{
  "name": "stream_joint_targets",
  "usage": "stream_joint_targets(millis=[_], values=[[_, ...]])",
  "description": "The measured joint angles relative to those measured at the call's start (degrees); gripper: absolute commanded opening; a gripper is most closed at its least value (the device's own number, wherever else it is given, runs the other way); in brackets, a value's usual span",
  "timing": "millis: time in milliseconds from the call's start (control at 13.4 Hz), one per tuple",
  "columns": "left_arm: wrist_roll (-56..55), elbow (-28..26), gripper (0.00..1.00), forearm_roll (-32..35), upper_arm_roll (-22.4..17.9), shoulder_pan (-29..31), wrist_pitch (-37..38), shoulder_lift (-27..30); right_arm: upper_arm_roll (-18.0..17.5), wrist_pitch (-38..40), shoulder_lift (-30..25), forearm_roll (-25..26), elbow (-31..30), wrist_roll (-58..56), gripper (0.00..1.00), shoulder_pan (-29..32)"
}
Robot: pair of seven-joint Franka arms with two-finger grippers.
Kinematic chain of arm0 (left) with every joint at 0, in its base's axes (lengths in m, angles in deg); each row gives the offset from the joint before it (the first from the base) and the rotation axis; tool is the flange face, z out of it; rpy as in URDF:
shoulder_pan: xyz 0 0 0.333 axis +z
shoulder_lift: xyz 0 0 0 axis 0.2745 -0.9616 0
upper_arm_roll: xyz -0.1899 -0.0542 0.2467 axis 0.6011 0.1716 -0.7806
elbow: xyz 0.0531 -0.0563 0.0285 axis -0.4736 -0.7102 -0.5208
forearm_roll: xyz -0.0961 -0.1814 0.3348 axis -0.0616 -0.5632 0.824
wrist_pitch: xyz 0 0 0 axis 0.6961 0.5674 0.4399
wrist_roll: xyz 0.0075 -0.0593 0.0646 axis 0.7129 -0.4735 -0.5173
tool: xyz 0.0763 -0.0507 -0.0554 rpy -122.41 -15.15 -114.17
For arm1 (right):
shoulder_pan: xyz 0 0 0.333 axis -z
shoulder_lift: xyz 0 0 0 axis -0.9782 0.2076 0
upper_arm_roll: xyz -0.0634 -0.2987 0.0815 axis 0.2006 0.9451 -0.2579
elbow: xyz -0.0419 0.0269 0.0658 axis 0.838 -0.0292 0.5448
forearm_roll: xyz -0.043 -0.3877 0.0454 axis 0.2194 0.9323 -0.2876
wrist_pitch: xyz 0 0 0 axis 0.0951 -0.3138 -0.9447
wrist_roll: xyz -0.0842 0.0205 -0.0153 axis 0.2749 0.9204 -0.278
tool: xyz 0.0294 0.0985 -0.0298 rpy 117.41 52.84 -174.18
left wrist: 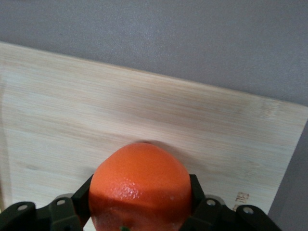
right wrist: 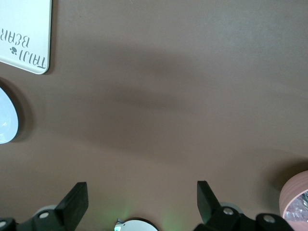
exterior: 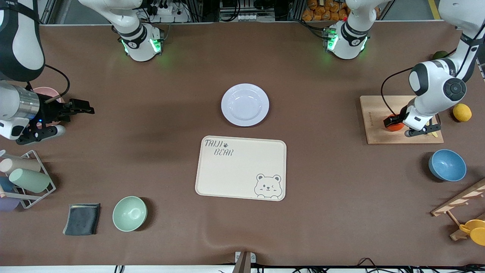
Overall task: Place orange and plate with both arms
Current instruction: 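Close the left gripper on the orange and lift it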
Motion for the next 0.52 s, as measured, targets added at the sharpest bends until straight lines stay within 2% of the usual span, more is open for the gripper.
stream_joint_targets(millis=[75, 299, 373, 522], values=[[0.0, 0.0, 0.00, 0.0, 0.0, 0.0, 0.0, 0.0, 0.0, 0.0, 0.0, 0.0, 0.0, 0.0, 1.00, 0.0], [0.0, 0.6, 0.00, 0.0, 0.0, 0.0, 0.3, 0.0, 0.0, 0.0, 0.0, -0.2, 0.0, 0.0, 1.00, 0.0], [0.0, 1.8, 0.00, 0.0, 0.2, 0.0, 1.8, 0.2, 0.0, 0.0, 0.1, -0.8, 0.0, 0.0, 1.00, 0.1], [0.0, 6.6, 0.00, 0.0, 2.2, 0.1, 9.3, 1.0, 0.1, 0.1, 0.3, -1.6, -0.1, 0.0, 1.00, 0.2]])
